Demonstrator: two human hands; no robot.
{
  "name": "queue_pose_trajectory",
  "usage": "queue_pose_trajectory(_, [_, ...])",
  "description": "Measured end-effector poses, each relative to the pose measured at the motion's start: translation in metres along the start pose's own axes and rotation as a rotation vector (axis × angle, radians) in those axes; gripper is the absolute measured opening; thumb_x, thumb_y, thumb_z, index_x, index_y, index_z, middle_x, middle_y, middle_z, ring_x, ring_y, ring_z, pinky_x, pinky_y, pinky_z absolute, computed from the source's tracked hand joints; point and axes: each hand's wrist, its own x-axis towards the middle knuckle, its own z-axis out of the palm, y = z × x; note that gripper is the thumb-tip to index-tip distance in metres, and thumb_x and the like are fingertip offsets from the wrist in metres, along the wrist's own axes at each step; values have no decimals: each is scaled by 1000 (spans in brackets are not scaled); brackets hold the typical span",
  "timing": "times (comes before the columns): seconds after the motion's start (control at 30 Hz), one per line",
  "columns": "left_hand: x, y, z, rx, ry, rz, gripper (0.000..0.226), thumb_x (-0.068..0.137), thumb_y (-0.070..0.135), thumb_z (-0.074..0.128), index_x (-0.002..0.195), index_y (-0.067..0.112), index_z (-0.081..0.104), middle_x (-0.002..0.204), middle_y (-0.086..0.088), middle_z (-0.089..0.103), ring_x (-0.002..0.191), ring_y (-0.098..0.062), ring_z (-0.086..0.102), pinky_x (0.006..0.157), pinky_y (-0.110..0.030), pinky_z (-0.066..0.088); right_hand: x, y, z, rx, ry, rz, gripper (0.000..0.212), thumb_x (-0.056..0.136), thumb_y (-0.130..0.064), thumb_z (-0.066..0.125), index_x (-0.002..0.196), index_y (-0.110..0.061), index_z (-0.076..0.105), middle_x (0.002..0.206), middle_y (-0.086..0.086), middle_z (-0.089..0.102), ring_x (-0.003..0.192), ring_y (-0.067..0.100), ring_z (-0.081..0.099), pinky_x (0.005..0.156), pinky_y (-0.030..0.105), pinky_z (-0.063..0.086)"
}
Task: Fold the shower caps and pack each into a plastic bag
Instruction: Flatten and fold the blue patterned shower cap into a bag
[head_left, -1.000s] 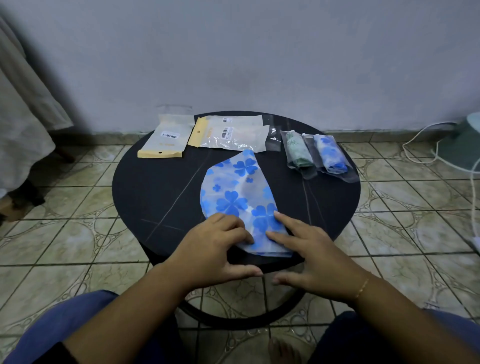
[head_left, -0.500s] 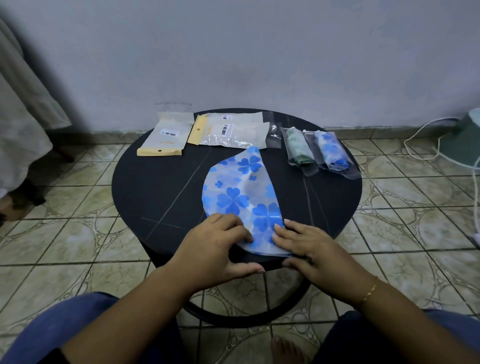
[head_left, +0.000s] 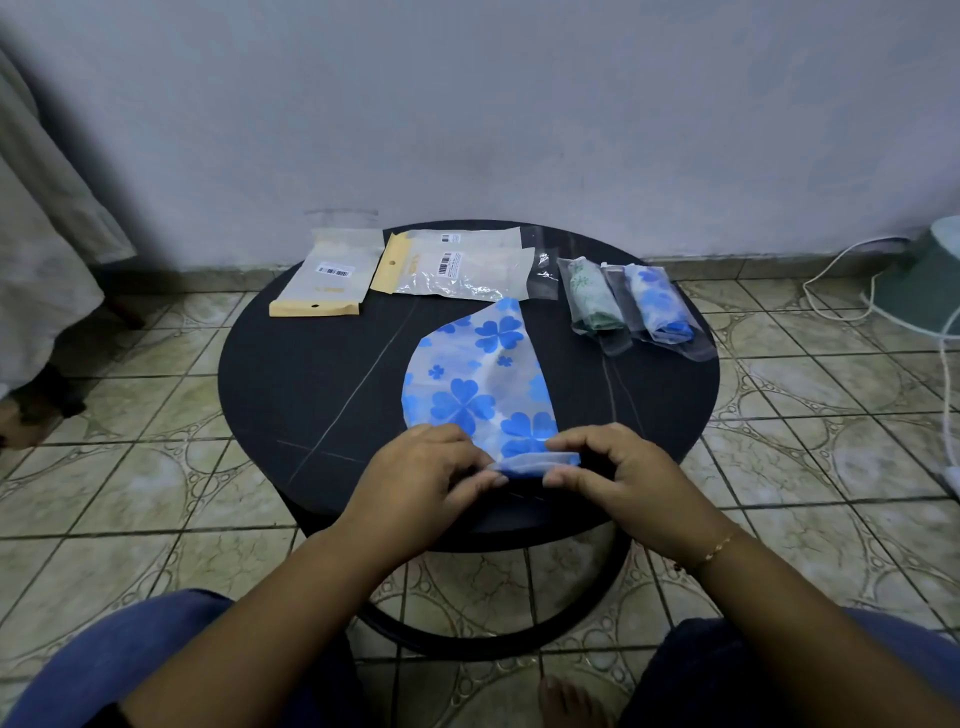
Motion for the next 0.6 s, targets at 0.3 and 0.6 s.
queue_pose_trajectory(0.3, [5, -2, -5, -219, -69, -239, 17, 85, 42, 63, 87, 29, 74, 84, 15, 63, 88, 1, 57, 77, -14, 42, 18, -4, -1, 93, 31, 116, 11, 85, -22, 67, 79, -15, 73, 84, -2, 72, 82, 12, 65, 76, 25, 47])
queue_pose_trajectory(0.6, [10, 1, -2, -389, 60, -463, 14, 81, 36, 72, 94, 32, 74, 74, 23, 64, 74, 12, 58, 69, -2, 41, 32, -11, 6, 107, 140, 340, 27, 87, -27, 65, 73, -3, 68, 73, 7, 65, 66, 14, 53, 61, 26, 40])
